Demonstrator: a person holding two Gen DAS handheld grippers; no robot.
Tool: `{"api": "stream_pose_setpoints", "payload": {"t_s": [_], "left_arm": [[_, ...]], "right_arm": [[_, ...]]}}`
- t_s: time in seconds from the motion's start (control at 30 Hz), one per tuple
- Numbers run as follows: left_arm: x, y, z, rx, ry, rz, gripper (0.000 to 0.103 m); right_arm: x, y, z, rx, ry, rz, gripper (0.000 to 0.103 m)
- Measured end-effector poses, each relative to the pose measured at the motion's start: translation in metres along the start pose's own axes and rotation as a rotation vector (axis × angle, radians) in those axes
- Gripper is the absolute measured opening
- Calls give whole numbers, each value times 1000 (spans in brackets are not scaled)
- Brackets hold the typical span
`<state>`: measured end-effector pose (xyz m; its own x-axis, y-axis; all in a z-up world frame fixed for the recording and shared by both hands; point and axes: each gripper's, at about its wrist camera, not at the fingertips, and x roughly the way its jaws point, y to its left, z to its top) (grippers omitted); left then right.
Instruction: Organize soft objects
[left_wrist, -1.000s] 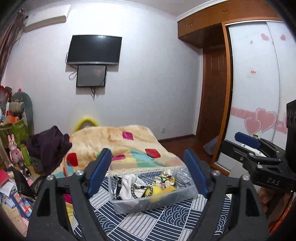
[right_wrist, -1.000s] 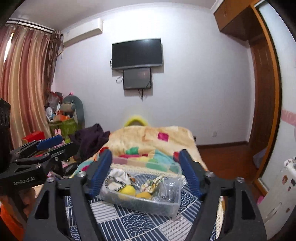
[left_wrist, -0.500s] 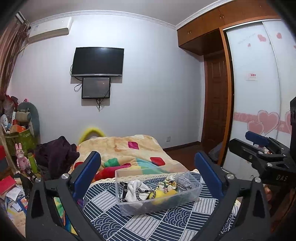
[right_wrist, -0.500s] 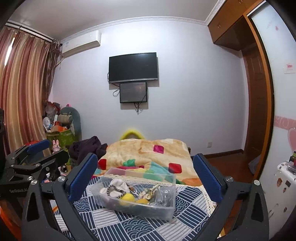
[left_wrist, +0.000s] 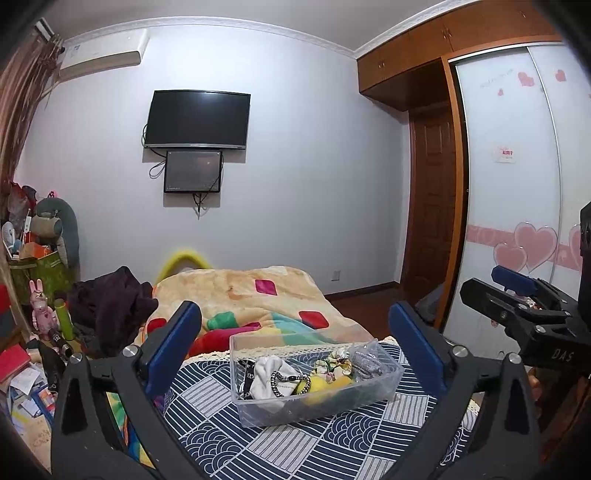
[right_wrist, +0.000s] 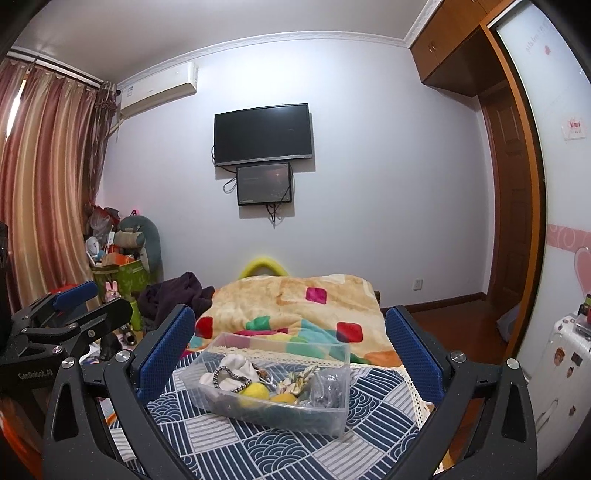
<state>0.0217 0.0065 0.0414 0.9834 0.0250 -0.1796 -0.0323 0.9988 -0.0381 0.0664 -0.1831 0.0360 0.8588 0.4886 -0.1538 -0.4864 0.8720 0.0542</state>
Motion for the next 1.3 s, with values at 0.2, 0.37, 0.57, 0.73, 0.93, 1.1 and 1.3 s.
{"api": "stream_pose_setpoints", "payload": {"t_s": [0.2,0.37,0.57,0.73,0.93,1.1,1.3], "left_arm": [[0,0,0,0,0,0,103],[-2,-3,1,0,-3,-8,103],[-4,-4,2,2,-6,-7,103],[-4,-7,3,-1,-3,-11,103],[-3,-7,2,-6,3,-24,103],[-2,-6,2,-13,5,-25,103],[0,1,2,-46,17,-26,103]], "right_arm": [[-1,1,0,-5,-3,1,103],[-2,0,1,-4,-5,5,103],[-2,-2,3,2,-6,11,103],[-3,-4,2,5,-8,13,103],[-4,-3,2,6,-8,14,103],[-4,-3,2,5,-8,14,103],[-4,-3,2,6,-8,15,103]]}}
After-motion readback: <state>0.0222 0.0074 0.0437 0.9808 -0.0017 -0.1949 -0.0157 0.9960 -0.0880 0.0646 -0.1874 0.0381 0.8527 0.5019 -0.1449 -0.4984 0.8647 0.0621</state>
